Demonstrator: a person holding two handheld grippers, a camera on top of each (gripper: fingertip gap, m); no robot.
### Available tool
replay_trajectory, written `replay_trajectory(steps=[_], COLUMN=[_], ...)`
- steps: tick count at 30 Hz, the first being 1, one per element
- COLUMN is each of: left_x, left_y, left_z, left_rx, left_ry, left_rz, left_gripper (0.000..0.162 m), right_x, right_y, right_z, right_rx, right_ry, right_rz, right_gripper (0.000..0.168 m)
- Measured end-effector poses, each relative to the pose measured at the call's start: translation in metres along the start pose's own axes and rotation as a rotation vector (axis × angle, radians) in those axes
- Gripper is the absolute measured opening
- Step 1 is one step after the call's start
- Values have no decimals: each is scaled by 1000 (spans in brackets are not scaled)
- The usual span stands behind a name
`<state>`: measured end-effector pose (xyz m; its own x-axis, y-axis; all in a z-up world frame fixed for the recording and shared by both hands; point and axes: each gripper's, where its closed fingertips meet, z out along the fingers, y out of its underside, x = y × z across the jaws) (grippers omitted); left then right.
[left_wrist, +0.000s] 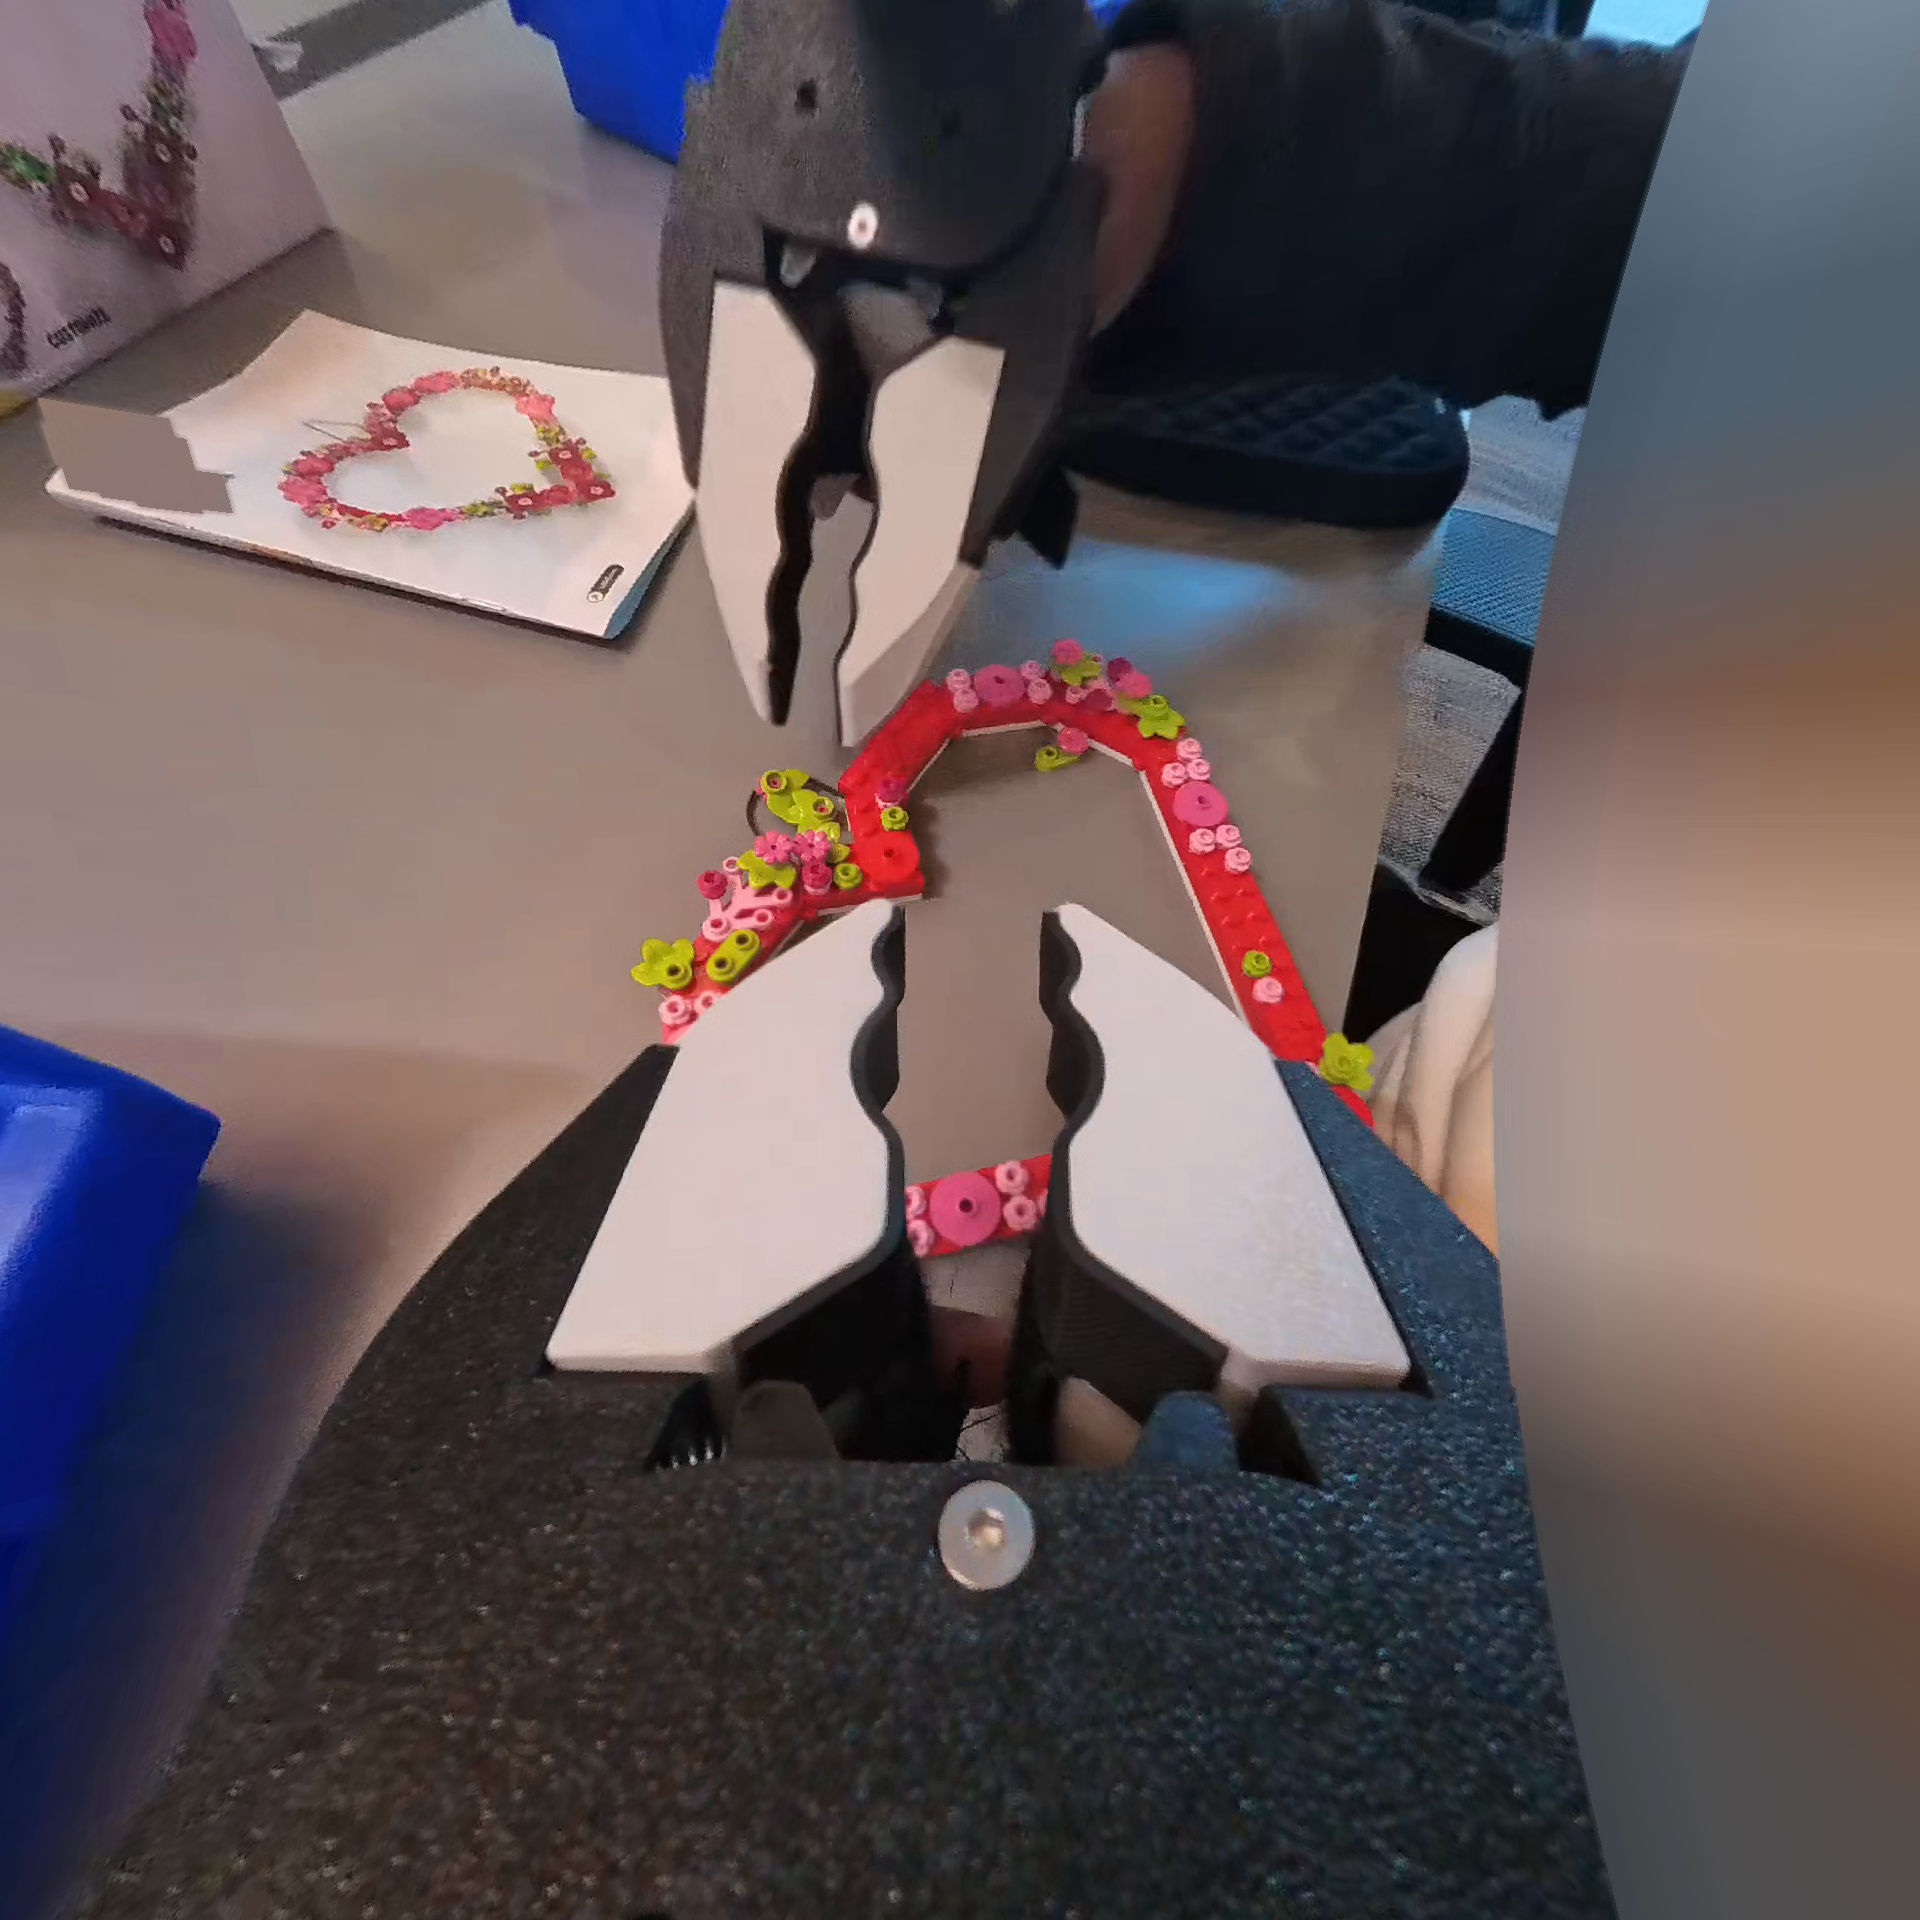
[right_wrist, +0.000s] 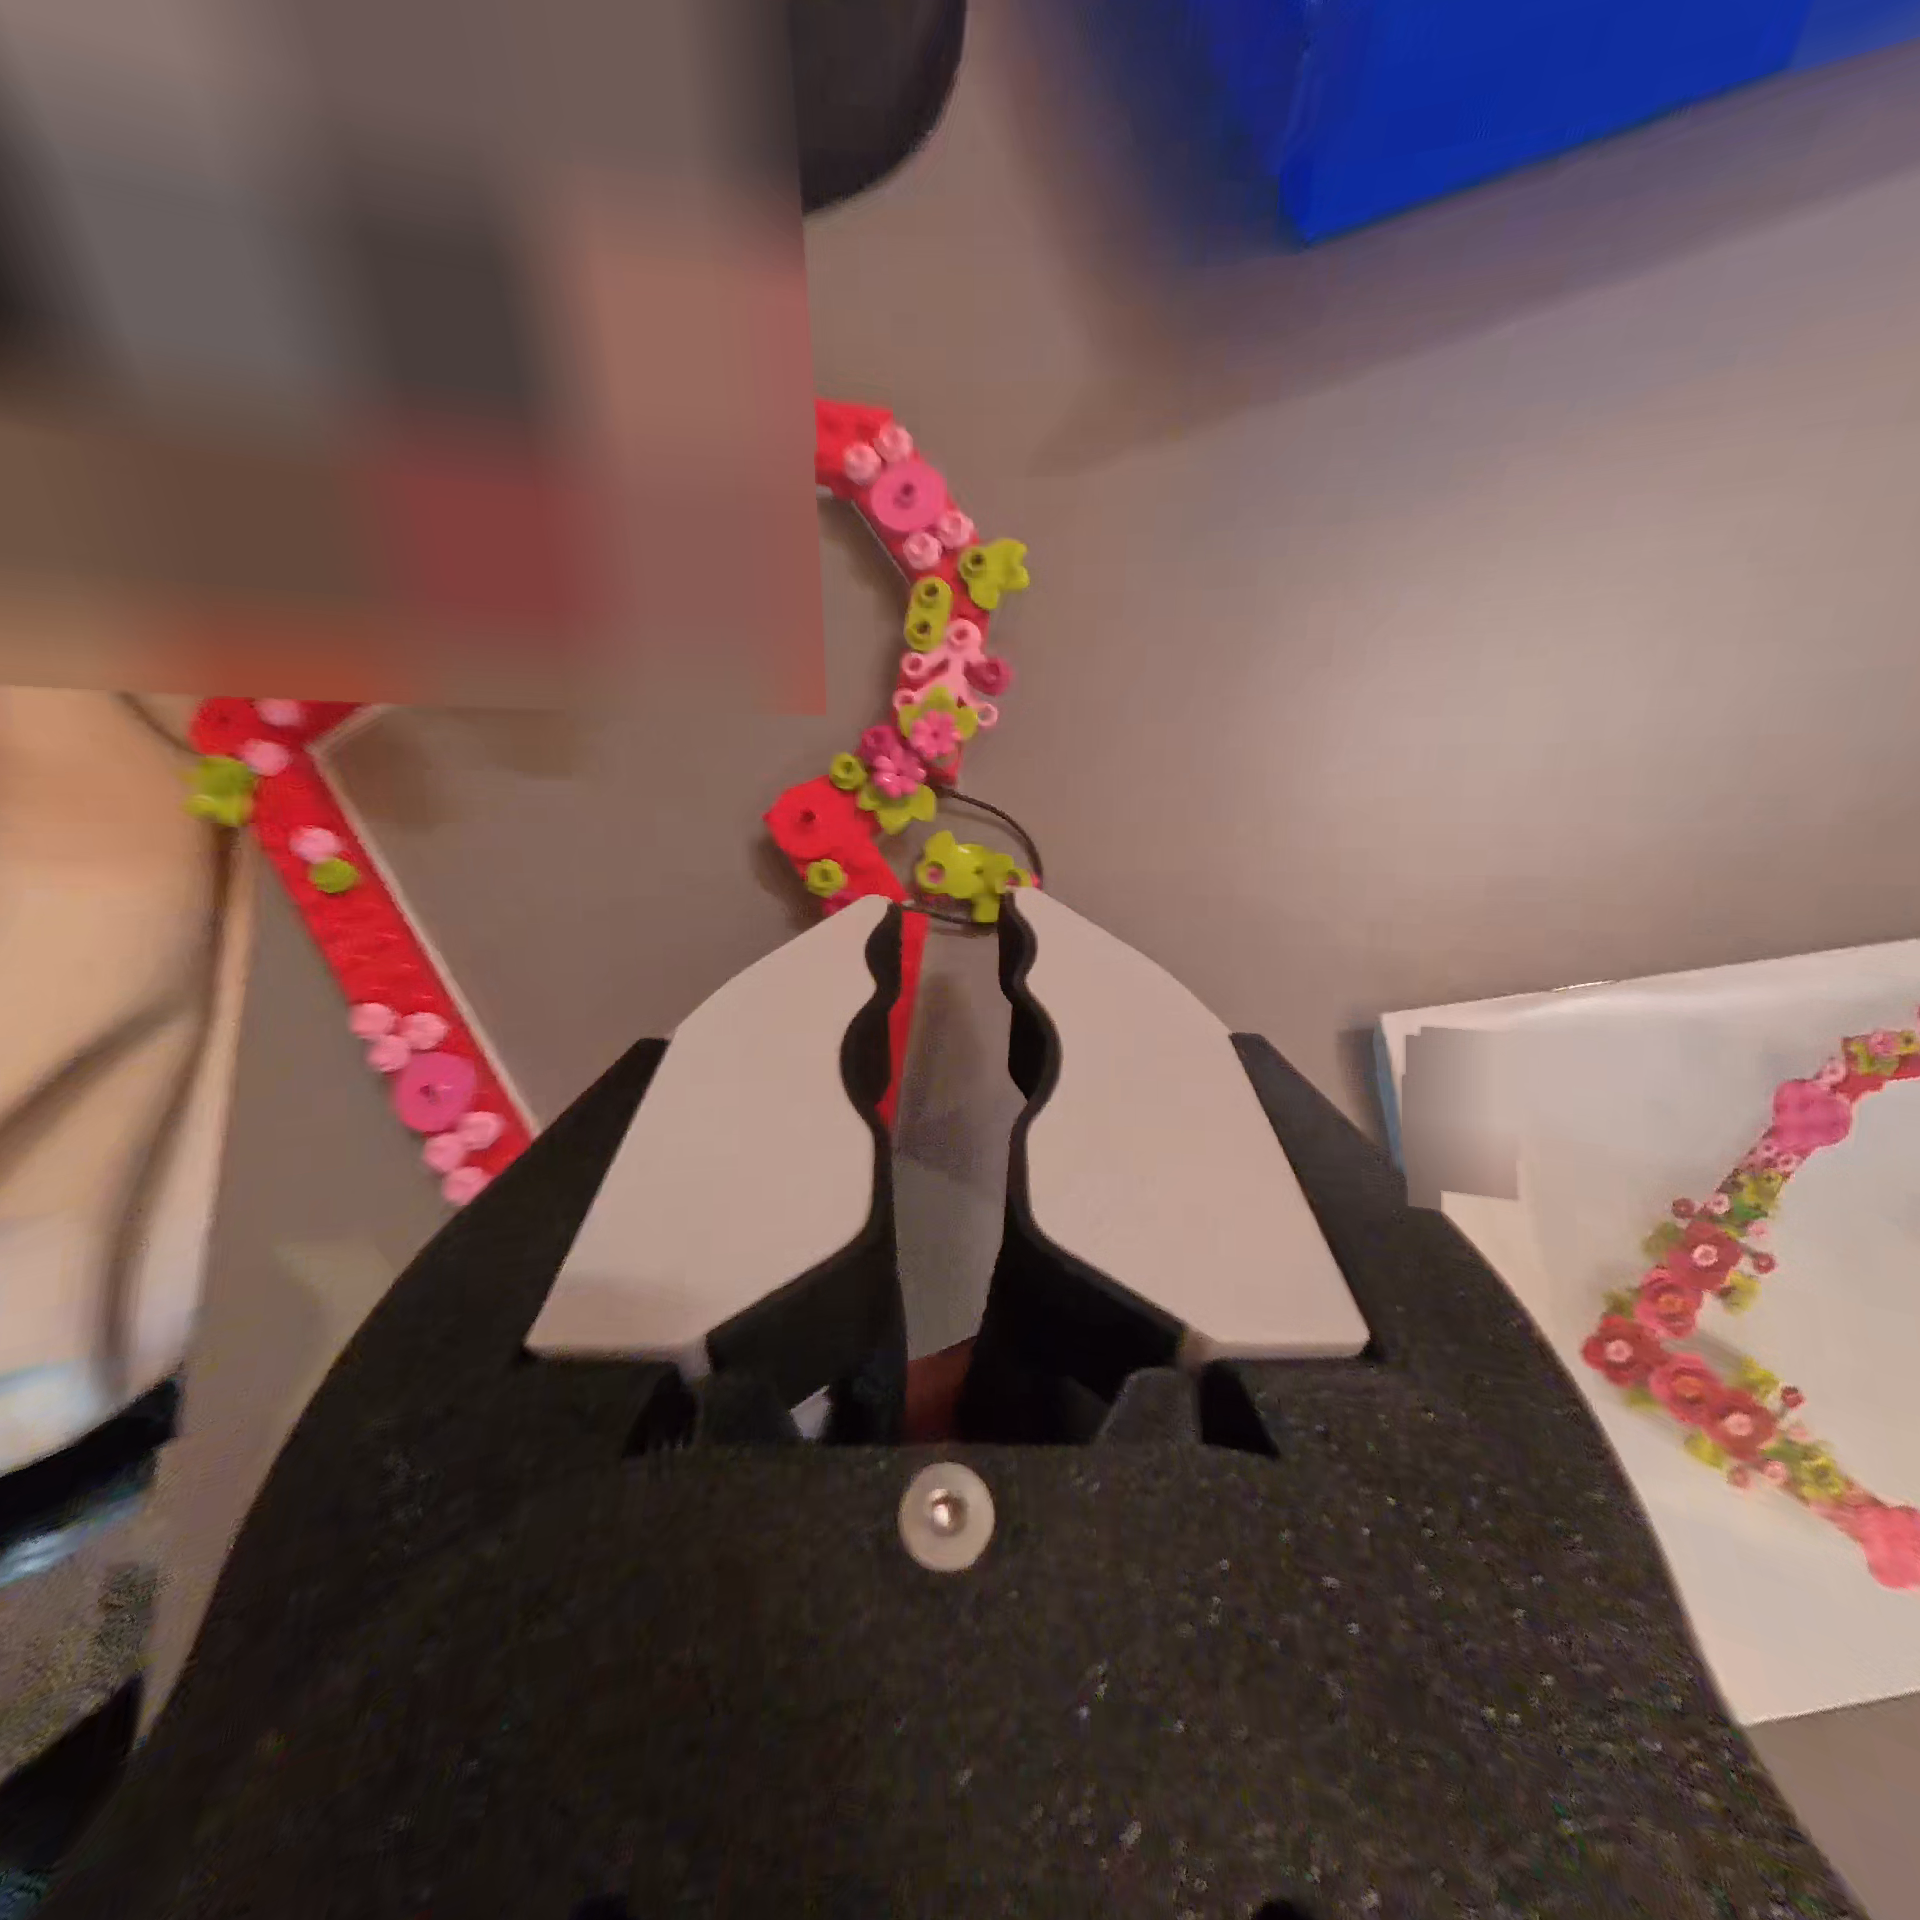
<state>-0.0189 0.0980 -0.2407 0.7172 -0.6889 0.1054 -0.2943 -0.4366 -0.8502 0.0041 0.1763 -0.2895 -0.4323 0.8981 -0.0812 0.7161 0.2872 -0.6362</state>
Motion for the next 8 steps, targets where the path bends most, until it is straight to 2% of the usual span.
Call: replay_trajectory(steps=[8], left_x=[-2], left_y=[-4], left_z=[-17], left_rx=[49], left_ry=[22], left_rz=[34], left_gripper=[24], right_x=[12], right_y=[7], right_z=[17], right_rx=[-82], right_ry=[-5], right_rz=[-53], right_gripper=[14])
